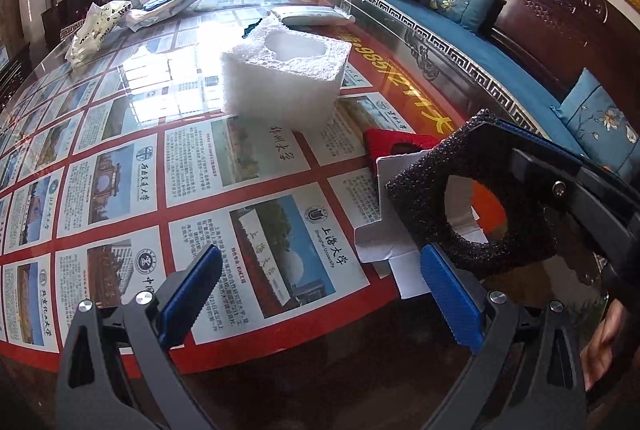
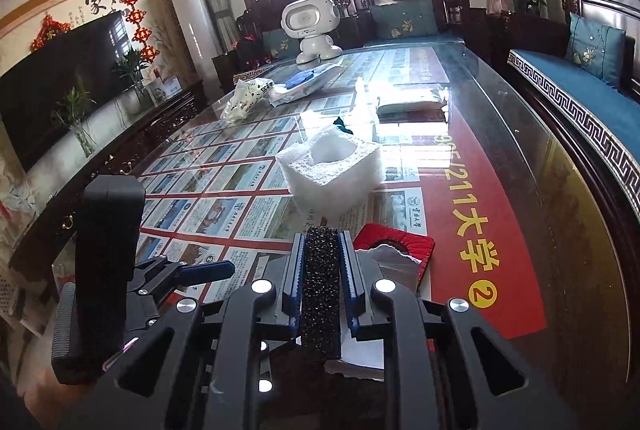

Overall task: Collect trash
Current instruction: 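Lift the black foam block off the white paper with the right gripper, then move the left gripper toward the white paper sheets while the right holds the foam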

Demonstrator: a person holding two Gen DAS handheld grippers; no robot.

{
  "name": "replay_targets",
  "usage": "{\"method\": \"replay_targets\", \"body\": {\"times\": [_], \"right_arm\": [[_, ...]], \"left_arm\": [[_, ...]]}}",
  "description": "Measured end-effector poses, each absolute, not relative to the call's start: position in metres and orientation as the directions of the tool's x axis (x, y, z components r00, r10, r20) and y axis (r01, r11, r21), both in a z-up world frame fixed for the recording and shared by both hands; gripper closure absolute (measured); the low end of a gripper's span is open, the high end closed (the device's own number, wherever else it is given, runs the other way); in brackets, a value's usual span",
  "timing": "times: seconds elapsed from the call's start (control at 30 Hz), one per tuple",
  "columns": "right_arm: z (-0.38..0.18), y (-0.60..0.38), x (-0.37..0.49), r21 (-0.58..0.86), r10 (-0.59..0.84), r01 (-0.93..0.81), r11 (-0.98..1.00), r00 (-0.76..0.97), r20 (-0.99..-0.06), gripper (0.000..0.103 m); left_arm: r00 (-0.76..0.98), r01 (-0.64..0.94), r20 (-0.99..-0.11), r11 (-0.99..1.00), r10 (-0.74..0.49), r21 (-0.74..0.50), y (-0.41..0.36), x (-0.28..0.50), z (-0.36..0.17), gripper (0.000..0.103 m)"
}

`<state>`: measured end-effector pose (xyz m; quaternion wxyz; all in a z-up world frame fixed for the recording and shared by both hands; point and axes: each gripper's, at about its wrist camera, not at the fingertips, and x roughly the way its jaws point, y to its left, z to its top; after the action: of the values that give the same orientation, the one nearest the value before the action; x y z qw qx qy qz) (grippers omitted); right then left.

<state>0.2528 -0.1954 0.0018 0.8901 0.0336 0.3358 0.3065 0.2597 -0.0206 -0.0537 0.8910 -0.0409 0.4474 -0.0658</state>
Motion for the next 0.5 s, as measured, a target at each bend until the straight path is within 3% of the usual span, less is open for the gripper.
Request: {"method": "replay_targets", "body": {"times": [0.2,0.5], "right_arm": [[-0.006,-0.197,0.252,0.265,0.552,-0.506,0.821,0.583,-0.597,0.086],[0.012,-0.22,0.252,0.306,0.568,-0.484,0.82,0.622,-0.539,0.087]], "left_arm": [[0.59,0.08,-0.793,0.988,-0.152,-0.129,-0.021,0.261,-0.054,0.004],[0.588,0.085,-0.795,0.989,-0.147,-0.121,-0.024,0.264,-0.054,0.004]]}}
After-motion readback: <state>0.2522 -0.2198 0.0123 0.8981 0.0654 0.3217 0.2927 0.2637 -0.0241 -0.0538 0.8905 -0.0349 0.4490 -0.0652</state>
